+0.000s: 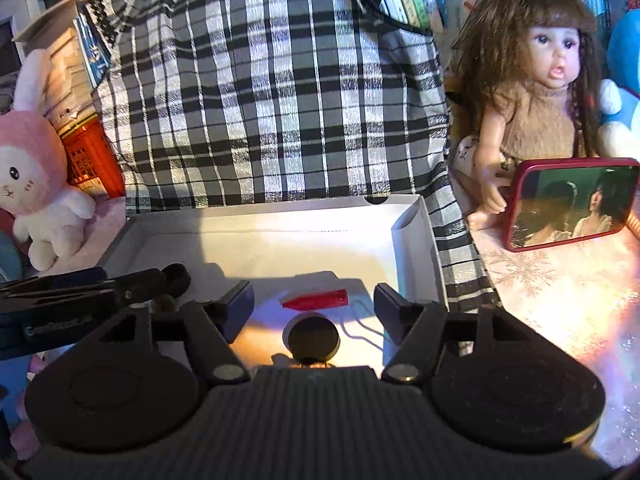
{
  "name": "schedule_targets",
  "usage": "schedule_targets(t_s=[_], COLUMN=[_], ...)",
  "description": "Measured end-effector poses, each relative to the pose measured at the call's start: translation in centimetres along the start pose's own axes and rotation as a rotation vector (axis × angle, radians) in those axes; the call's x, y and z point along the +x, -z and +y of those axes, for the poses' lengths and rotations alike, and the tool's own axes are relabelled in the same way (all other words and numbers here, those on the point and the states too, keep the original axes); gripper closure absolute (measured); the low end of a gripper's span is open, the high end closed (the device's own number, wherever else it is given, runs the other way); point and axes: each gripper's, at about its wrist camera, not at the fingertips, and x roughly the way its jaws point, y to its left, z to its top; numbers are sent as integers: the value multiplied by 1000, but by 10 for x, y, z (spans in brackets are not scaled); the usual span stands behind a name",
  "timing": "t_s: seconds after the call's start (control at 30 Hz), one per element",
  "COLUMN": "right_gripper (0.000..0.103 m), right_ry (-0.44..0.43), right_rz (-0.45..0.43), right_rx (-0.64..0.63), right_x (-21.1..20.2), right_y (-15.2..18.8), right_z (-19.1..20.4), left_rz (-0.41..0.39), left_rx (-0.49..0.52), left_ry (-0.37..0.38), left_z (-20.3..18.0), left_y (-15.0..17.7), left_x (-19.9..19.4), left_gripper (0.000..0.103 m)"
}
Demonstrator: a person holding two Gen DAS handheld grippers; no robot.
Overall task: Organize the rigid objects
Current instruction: 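Open the left tool to drop the black disc while the right tool releases the red stick, then withdraw both tools from the box back over the cloth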
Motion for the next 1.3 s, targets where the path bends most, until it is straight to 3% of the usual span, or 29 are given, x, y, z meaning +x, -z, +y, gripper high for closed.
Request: schedule_targets(t_s=[0.23, 0.4, 0.6, 0.77, 1.3], right_gripper=[15, 14, 11, 10, 4], right_ry=[-9, -37, -65, -89, -96], right_rz=[-56, -88, -114, -135, -210], right_rx=[-36, -49, -51, -74, -203], right_x=[-31, -53, -75, -92, -141], right_y=[17, 33, 56, 80, 150], right_z=[2, 3, 3, 5, 15], left_rz=[-50, -54, -113, -145, -155], left_rx=[36, 30, -20, 7, -25], left_ry=[-11, 5, -12, -26, 0], left_z=[-2, 0, 4, 0, -11], left_y=[21, 42, 74, 99, 176], left_x=[-40, -65, -105, -132, -175], left_gripper=[20, 20, 19, 19, 18])
